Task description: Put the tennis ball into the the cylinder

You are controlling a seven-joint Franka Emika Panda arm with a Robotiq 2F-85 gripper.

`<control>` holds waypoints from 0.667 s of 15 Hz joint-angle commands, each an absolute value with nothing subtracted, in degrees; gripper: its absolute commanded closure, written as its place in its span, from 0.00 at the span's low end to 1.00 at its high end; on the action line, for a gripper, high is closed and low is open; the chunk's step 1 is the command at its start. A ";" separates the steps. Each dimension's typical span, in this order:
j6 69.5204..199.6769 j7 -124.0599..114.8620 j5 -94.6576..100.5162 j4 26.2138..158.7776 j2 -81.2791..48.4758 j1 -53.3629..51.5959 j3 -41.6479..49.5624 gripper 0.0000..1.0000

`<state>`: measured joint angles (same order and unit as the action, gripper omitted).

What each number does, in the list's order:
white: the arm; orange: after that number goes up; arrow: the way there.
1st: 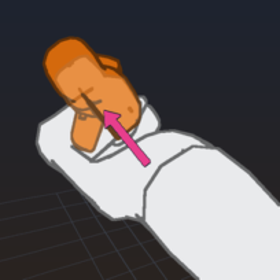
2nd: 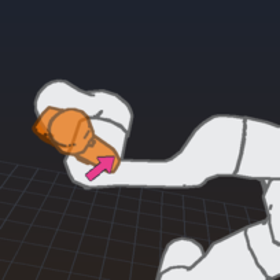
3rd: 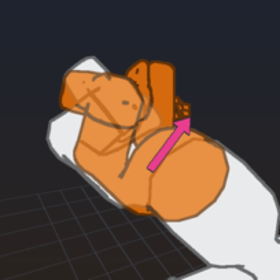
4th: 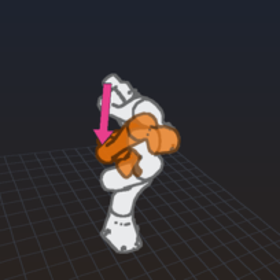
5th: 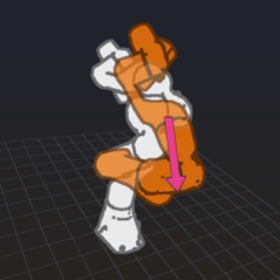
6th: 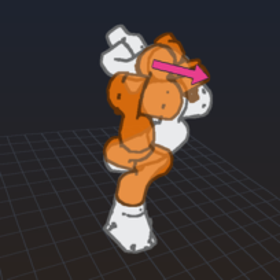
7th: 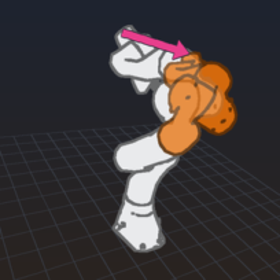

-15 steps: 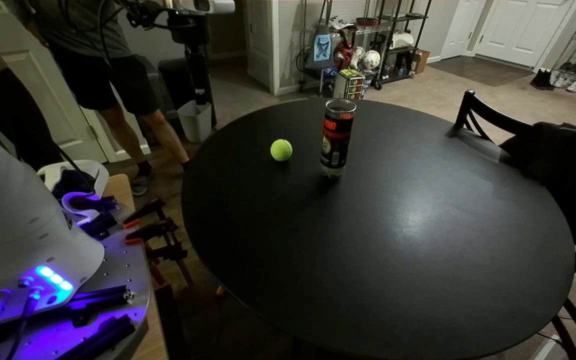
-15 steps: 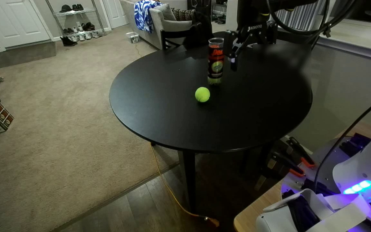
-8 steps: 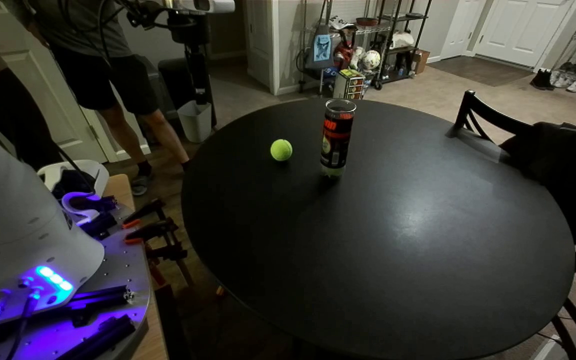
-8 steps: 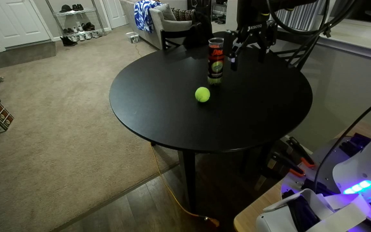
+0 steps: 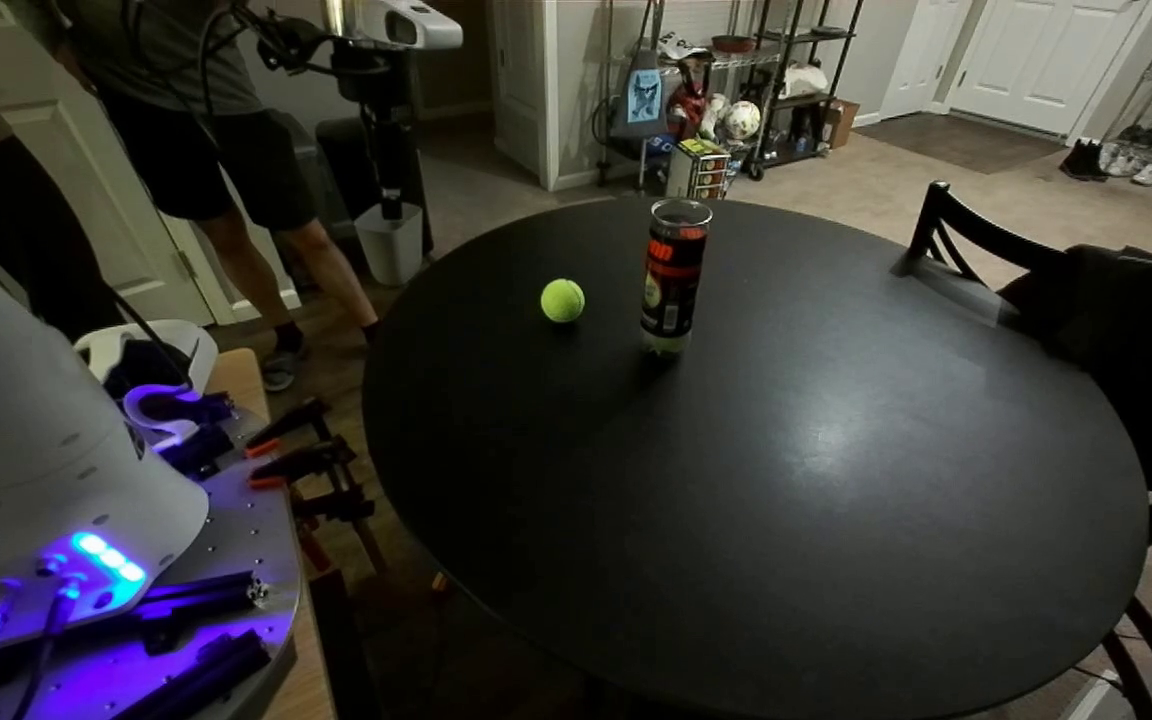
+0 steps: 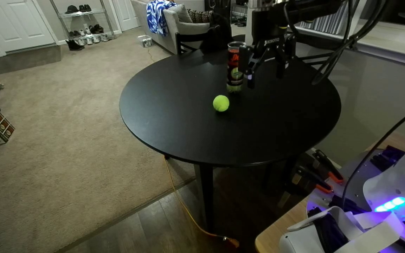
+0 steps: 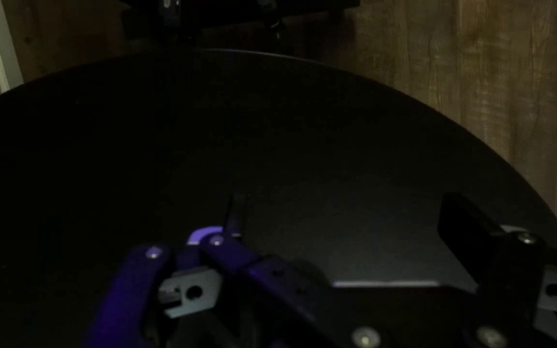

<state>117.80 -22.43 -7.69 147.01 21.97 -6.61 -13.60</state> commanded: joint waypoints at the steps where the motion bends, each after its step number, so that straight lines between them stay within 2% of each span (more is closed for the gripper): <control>1: 119.20 -22.55 -9.99 144.28 16.08 -10.25 -15.98 0.00; 10: 119.05 -20.35 -3.98 127.44 -4.33 -13.48 -17.42 0.00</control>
<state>120.48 -22.37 -6.42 134.75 3.42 -13.22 -18.55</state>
